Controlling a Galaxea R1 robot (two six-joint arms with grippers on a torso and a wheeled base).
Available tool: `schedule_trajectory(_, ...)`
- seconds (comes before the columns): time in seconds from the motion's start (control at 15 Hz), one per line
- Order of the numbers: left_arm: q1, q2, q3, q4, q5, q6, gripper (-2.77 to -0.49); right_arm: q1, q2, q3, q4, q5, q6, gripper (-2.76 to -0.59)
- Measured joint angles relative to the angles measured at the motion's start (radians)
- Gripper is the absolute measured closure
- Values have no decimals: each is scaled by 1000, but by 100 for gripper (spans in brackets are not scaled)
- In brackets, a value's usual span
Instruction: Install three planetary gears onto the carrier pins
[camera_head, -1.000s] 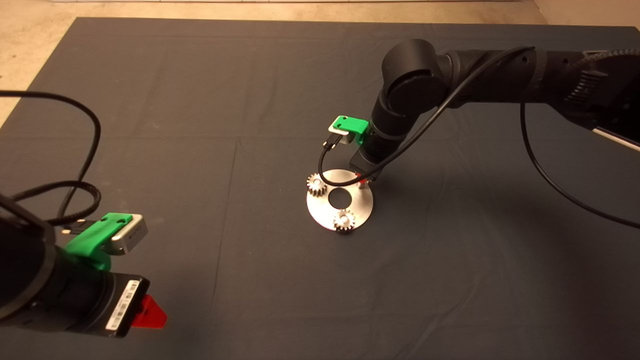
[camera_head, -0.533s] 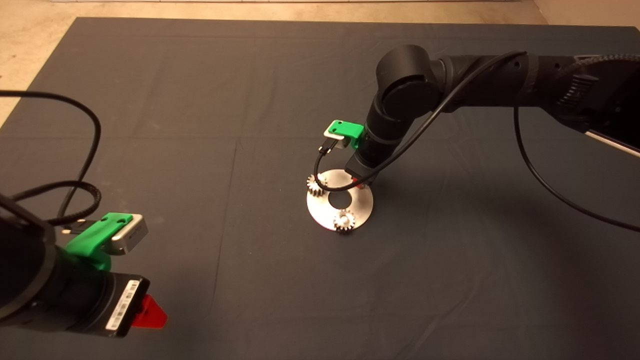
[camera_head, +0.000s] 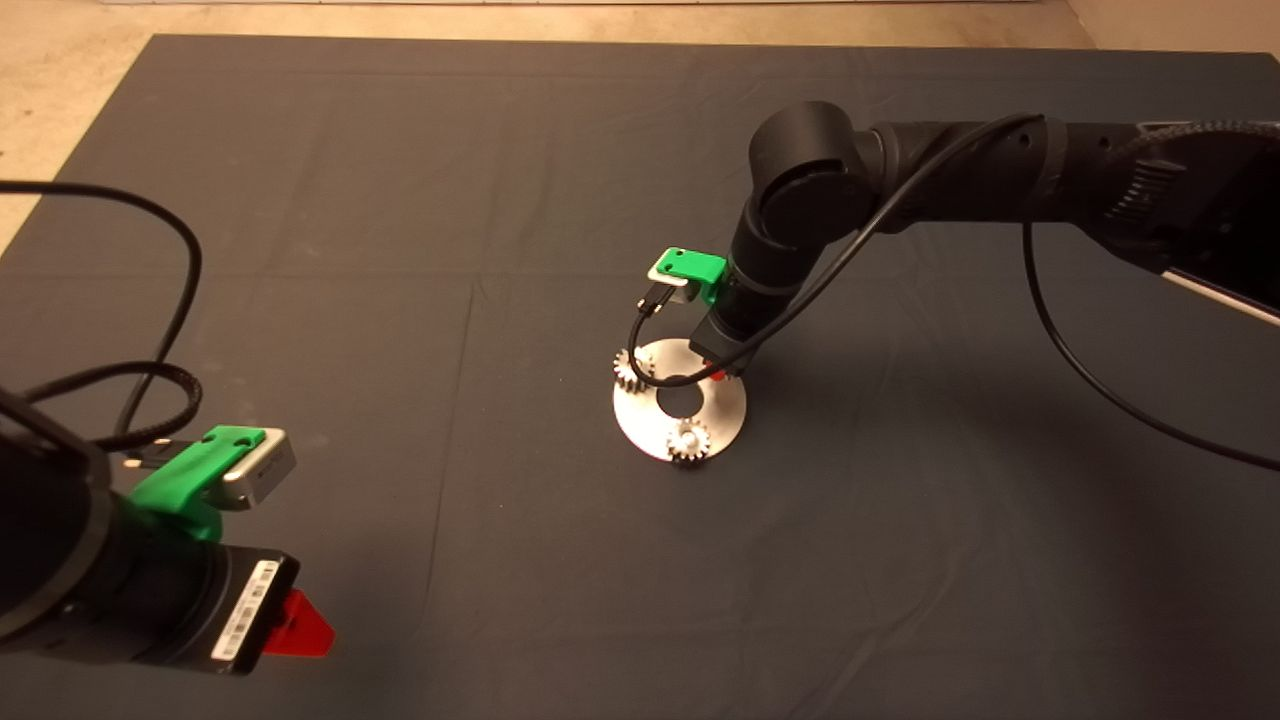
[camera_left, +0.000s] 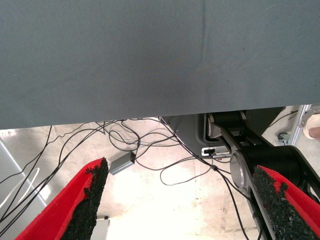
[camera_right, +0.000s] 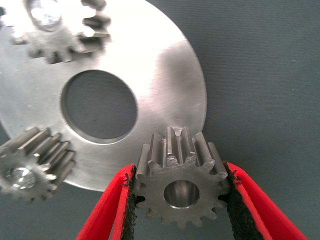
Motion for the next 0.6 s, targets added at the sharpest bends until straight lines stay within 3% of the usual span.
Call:
schedule_trajectory(0.2,0,0,0,0,0,0,-207,1,0,-36,0,0,-11,-108)
schedule_trajectory(0.6,0,0,0,0,0,0,-207,-1,10,-36,0,-2,-12,-108)
